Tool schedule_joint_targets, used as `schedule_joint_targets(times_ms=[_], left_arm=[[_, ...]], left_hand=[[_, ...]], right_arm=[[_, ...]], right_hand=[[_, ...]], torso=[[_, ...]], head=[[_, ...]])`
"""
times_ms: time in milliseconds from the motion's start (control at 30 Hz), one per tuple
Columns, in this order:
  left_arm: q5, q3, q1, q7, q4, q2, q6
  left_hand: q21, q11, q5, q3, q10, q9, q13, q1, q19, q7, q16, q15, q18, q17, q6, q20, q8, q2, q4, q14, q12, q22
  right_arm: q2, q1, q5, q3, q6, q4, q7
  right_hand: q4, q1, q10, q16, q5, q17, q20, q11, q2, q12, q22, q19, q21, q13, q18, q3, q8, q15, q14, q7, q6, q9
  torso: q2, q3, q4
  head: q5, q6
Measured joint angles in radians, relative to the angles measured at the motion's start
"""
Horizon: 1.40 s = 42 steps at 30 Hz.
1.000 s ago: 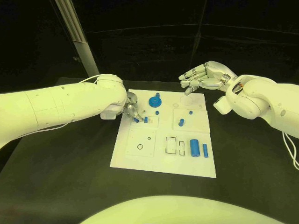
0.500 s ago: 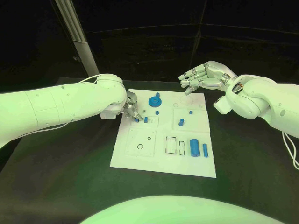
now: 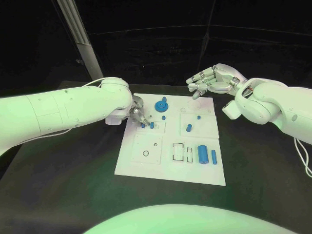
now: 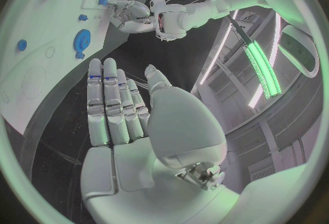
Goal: Assemble the parts on the task board
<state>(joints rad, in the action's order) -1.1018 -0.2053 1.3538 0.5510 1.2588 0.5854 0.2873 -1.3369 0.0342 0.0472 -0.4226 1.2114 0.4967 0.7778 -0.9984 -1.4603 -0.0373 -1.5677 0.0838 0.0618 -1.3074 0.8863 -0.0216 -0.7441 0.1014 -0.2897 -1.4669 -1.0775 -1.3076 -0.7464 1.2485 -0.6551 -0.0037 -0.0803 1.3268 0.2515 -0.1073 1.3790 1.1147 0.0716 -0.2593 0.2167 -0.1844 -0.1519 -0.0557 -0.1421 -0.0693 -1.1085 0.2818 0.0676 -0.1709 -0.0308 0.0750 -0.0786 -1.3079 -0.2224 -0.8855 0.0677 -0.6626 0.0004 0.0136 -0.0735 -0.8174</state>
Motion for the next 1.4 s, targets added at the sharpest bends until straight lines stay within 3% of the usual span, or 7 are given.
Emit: schedule_joint_targets(times_ms=[200,367,533,600,733,933,1400], left_arm=[[0.001,0.000,0.000,0.000,0.002,0.008,-0.011],[0.011,0.001,0.003,-0.007,0.011,0.033,-0.052],[0.074,0.003,0.015,-0.048,0.018,0.055,-0.135],[0.115,0.003,0.017,-0.076,0.019,0.063,-0.175],[0.184,0.003,0.019,-0.144,0.020,0.072,-0.241],[0.240,0.002,0.019,-0.293,0.011,0.064,-0.318],[0.016,-0.004,-0.041,-0.601,-0.059,-0.026,-0.434]], left_hand=[[0.000,-0.001,0.000,0.000,-0.001,0.001,-0.025,0.034,-0.003,0.002,0.000,0.000,0.000,0.000,0.002,0.003,0.000,0.024,0.000,0.000,0.010,0.000],[0.056,-0.023,0.000,-0.004,-0.099,-0.017,-0.164,0.054,0.015,-0.026,0.000,-0.001,0.000,0.000,-0.063,-0.004,0.040,0.035,-0.002,0.001,0.120,0.048],[0.353,-0.074,0.000,-0.055,-0.217,-0.053,-0.215,0.013,0.161,-0.077,0.155,-0.049,0.065,0.003,-0.157,-0.038,0.097,0.033,0.011,0.002,0.202,0.331],[0.505,-0.091,0.000,-0.067,-0.268,-0.060,-0.233,-0.010,0.236,-0.096,0.264,-0.066,0.097,0.095,-0.183,-0.054,0.100,0.033,0.017,0.050,0.230,0.468],[0.669,-0.124,0.000,-0.059,-0.365,-0.079,-0.273,-0.051,0.328,-0.124,0.546,-0.096,0.101,0.389,-0.246,-0.084,0.120,0.069,0.030,0.236,0.288,0.593],[0.769,-0.140,0.000,-0.052,-0.455,-0.111,-0.327,-0.175,0.365,-0.135,0.699,-0.116,0.101,0.538,-0.276,-0.111,0.139,0.078,0.092,0.346,0.351,0.665],[0.764,-0.136,0.000,-0.042,-0.422,-0.268,-0.499,-0.377,0.273,-0.125,0.633,-0.104,0.116,0.533,-0.131,-0.095,0.288,0.098,0.253,0.246,0.514,0.688]], right_arm=[[0.000,0.000,0.000,0.000,0.000,-0.001,0.000],[0.000,0.000,0.000,0.000,0.000,-0.002,0.000],[0.001,0.000,0.000,0.000,0.001,-0.004,0.000],[0.001,-0.001,0.000,0.000,0.001,-0.004,0.000],[0.001,-0.001,0.000,0.000,0.001,-0.006,0.000],[0.001,-0.001,0.000,0.000,0.001,-0.008,0.000],[0.008,-0.004,0.000,0.000,0.001,-0.012,0.000]], right_hand=[[0.000,0.000,0.000,0.000,0.000,0.000,0.000,0.000,0.000,0.000,0.000,0.000,0.000,0.000,0.000,0.000,0.000,0.000,0.000,0.000,0.000,0.000],[0.000,0.000,0.000,0.000,0.000,0.000,0.000,0.000,0.000,0.000,0.000,0.000,0.000,0.000,0.000,0.000,0.000,0.000,0.000,0.000,0.000,0.000],[0.000,0.000,0.000,0.000,0.000,0.000,0.000,0.000,0.000,0.000,0.000,0.000,0.000,0.000,0.000,0.000,0.000,0.000,0.000,0.000,0.000,0.000],[0.000,0.000,0.000,0.000,0.000,0.000,0.000,0.000,0.000,0.000,0.000,0.000,0.000,0.000,0.000,0.000,0.000,0.000,0.000,0.000,0.000,0.000],[0.000,0.000,0.000,0.000,0.000,0.000,0.000,0.000,0.000,0.000,0.000,0.000,0.000,0.000,0.000,0.000,0.000,0.000,0.000,0.000,0.000,0.000],[0.000,0.000,0.000,0.000,0.000,0.000,0.000,0.000,0.000,0.000,0.000,0.000,0.000,0.000,0.000,0.000,0.000,0.000,0.000,0.000,0.000,0.000],[0.000,0.000,0.000,0.000,-0.004,-0.002,0.000,0.000,0.000,-0.004,0.000,0.000,-0.006,0.000,0.000,0.000,0.000,0.000,0.000,0.000,0.000,0.000]], torso=[[0.000,-0.0001,0.0001],[0.000,-0.0005,0.0016],[0.001,-0.0005,0.0017],[0.001,-0.0005,0.0017],[0.001,-0.0005,0.0017],[0.000,-0.0005,0.0012],[-0.001,-0.0009,-0.0008]], head=[[0.001,0.003],[0.004,0.005],[0.005,0.008],[0.006,0.009],[0.007,0.010],[0.007,0.014],[0.020,0.030]])
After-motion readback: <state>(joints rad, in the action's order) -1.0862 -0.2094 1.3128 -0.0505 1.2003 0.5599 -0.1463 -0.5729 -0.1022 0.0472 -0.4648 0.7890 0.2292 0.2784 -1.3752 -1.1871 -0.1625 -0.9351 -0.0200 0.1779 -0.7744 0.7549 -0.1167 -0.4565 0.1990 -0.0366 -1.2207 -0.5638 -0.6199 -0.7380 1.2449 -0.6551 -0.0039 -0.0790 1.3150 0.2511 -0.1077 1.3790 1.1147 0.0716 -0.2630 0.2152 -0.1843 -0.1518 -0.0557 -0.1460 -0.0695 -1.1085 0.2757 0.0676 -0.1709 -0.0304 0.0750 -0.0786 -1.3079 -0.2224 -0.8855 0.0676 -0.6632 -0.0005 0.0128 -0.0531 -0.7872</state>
